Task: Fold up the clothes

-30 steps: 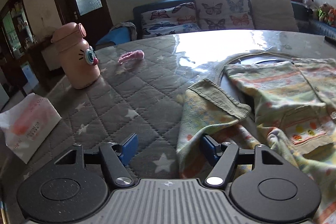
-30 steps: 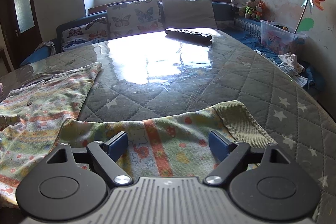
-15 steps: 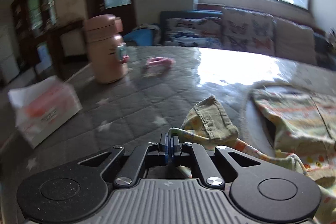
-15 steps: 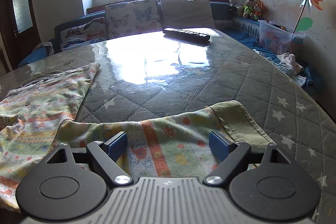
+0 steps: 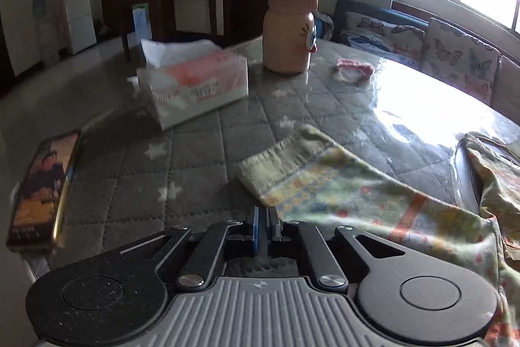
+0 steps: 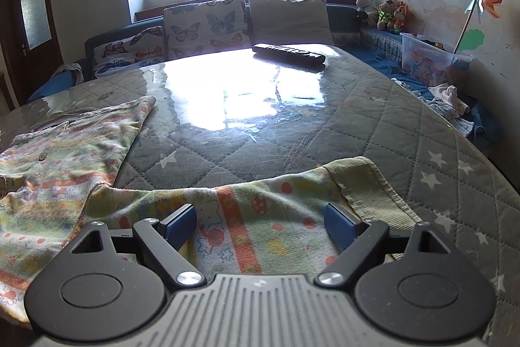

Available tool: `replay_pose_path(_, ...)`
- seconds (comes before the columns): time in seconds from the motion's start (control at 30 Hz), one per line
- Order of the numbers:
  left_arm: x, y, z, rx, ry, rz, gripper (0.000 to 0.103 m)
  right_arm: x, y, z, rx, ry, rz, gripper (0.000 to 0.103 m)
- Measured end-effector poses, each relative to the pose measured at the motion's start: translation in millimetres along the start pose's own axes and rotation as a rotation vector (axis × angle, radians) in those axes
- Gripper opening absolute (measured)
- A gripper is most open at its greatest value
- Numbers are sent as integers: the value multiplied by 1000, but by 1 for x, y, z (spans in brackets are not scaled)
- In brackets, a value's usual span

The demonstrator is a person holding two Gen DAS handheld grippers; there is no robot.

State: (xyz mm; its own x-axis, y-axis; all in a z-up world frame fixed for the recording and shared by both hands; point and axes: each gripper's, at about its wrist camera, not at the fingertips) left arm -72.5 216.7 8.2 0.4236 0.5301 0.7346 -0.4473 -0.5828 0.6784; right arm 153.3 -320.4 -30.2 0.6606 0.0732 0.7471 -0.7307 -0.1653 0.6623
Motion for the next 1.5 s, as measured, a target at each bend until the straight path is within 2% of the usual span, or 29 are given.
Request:
replay_pose_path(0.07, 5, -1, 2, 5, -26, 40, 33, 0, 0, 0, -2, 1, 1, 88)
replay_pose_path(0.1, 8, -4, 3, 0, -34, 54, 51, -1, 0, -1, -3, 0, 2, 88)
replay_pose_path(0.17, 14, -13, 6, 6, -60, 72, 55, -1, 0, -1, -4, 1, 2, 88)
replay_pose_path(0.27, 19, -29, 6, 13, -74, 46, 50, -1, 1, -1, -4, 2, -1, 88)
replay_pose_path(0.3, 21, -35, 5, 7, -71, 27, 32, 0, 1, 0, -5, 2, -2, 88)
replay_pose_path(0.33, 21, -38, 4, 0, -68, 13, 22, 0, 1, 0, -6, 2, -3, 88)
replay_pose_path(0.37, 20, -37, 3, 1, -70, 19, 16, 0, 1, 0, -6, 2, -4, 88)
replay_pose_path(0.4, 19, -36, 2, 3, -69, 24, 3, 0, 1, 0, -7, 2, -4, 88)
replay_pose_path(0.67, 2, 0, -26, 27, -2, 31, 1, -4, 5, 0, -14, 20, -13, 88)
replay_pose_path(0.73, 2, 0, -28, 47, -19, 35, 1, -6, 6, 1, -13, 30, -10, 89)
replay_pose_path(0.8, 4, -7, -26, 109, -51, 35, 0, -6, 5, 2, -13, 36, -9, 91)
replay_pose_path(0.83, 6, -12, -26, 117, -58, 22, 0, -5, 4, 2, -12, 38, -10, 92)
replay_pose_path(0.9, 9, -19, -27, 101, -48, -19, 0, -3, 4, 4, -7, 32, -17, 92)
replay_pose_path(1.0, 9, -12, -23, 92, -59, -7, 4, -2, 9, 6, -3, 21, -22, 91)
replay_pose_path(1.07, 9, -2, -16, 57, -76, 13, 18, -2, 13, 5, 1, 18, -22, 91)
replay_pose_path(1.1, 9, 2, -12, 35, -87, 20, 37, -2, 14, 4, 6, 20, -21, 91)
replay_pose_path(1.13, 9, 6, -6, 11, -103, 31, 47, -1, 17, 1, 10, 29, -17, 91)
replay_pose_path(1.23, 7, 21, 18, -76, -178, 76, 47, 0, 29, -14, 44, 82, 5, 91)
replay_pose_path(1.33, 5, 34, 44, -195, -239, 105, 45, 2, 39, -29, 91, 132, 22, 90)
replay_pose_path(1.37, 4, 37, 55, -238, -263, 108, 42, 3, 43, -35, 113, 150, 26, 87)
replay_pose_path(1.43, 1, 38, 76, -300, -311, 106, 29, 4, 48, -51, 175, 187, 25, 84)
replay_pose_path(1.5, -2, 38, 100, -367, -367, 99, 24, 3, 51, -66, 221, 231, 22, 81)
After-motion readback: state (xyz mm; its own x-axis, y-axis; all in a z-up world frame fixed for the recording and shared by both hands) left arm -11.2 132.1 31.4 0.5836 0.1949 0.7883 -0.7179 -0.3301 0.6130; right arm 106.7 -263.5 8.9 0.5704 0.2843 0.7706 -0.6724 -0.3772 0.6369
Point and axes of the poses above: each gripper's, at about its wrist camera, not at the fingertips, and y roughly against the way its jaws point, z to its right, x to its top, and after that the axes turned 2 degrees about -z, right-handed
